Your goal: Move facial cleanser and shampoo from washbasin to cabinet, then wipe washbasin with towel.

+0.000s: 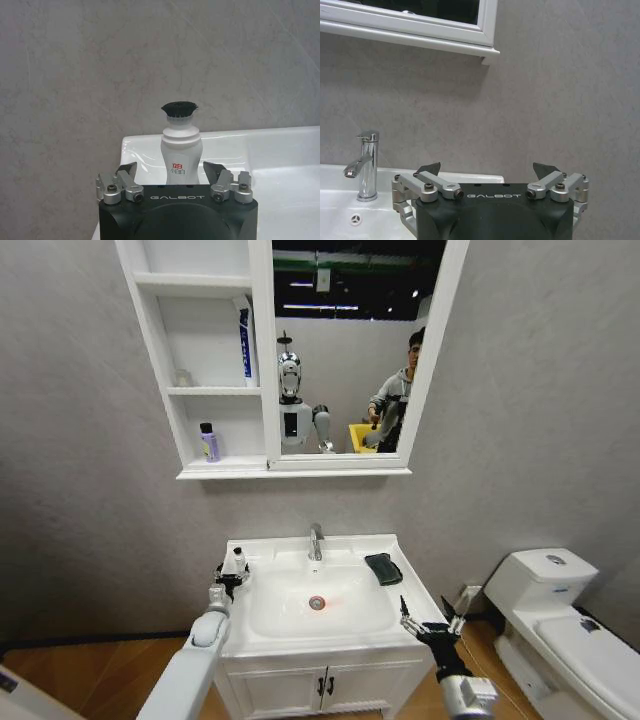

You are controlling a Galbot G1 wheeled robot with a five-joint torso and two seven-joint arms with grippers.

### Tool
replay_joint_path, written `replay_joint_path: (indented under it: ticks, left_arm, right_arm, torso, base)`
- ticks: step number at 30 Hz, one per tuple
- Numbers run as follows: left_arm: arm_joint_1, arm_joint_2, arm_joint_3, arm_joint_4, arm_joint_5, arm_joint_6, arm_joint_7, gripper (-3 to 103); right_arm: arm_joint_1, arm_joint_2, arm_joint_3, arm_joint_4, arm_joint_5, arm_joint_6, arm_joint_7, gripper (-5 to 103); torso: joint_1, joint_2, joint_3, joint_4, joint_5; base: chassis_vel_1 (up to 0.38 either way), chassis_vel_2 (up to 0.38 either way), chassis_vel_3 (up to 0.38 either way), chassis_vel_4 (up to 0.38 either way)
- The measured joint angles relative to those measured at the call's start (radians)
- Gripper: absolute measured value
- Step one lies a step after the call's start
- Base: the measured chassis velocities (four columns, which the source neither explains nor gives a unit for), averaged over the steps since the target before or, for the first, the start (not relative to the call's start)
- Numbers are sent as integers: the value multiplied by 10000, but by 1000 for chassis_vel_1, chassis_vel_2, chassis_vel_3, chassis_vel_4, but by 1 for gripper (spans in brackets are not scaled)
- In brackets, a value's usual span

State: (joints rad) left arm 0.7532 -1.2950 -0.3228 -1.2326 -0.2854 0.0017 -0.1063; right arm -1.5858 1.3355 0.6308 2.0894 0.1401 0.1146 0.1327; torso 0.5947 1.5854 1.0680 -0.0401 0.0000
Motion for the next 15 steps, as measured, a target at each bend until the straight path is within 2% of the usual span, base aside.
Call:
replay_joint_path:
  ticks: [2, 3, 5, 7, 10, 11, 13, 15]
  left_arm:
    - [-10, -3, 0, 2, -12, 10, 99, 68]
    - [-10, -3, 0, 2, -12, 10, 99, 68]
    - [-1, -1, 0, -14, -13, 20, 153, 57]
    - [14, 4, 0, -37, -13, 27, 169, 57]
    - [79, 27, 0, -105, -11, 40, 219, 41]
    - [79, 27, 0, -105, -11, 40, 219, 41]
    - [134, 38, 7, -169, -8, 45, 218, 32]
    - [171, 46, 12, -223, -8, 47, 220, 29]
  right_arm:
    - [-14, -4, 9, 16, 7, 6, 0, 100]
    - [-14, -4, 9, 16, 7, 6, 0, 100]
    - [-18, -10, 12, 33, 11, 11, 2, 100]
    - [-18, -12, 12, 36, 13, 12, 2, 100]
    - [-12, -15, 13, 39, 19, 13, 5, 100]
    - [-12, -15, 13, 39, 19, 13, 5, 100]
    - [-2, -17, 7, 39, 21, 13, 5, 100]
    - [6, -17, -2, 39, 22, 13, 5, 100]
  torso:
    - [0, 0, 0, 1, 0]
    - [0, 0, 0, 1, 0]
    - [0, 0, 0, 1, 0]
    - [0, 0, 0, 1, 0]
    - [-1, 0, 0, 2, 0]
    - [-1, 0, 0, 2, 0]
    - [0, 0, 0, 2, 0]
    - [0, 0, 0, 2, -1]
  base:
    - [0, 0, 0, 0]
    - [0, 0, 0, 0]
    - [0, 0, 0, 0]
    - [0, 0, 0, 0]
    - [0, 0, 0, 0]
    - [0, 0, 0, 0]
    - [0, 0, 0, 0]
    - [0, 0, 0, 0]
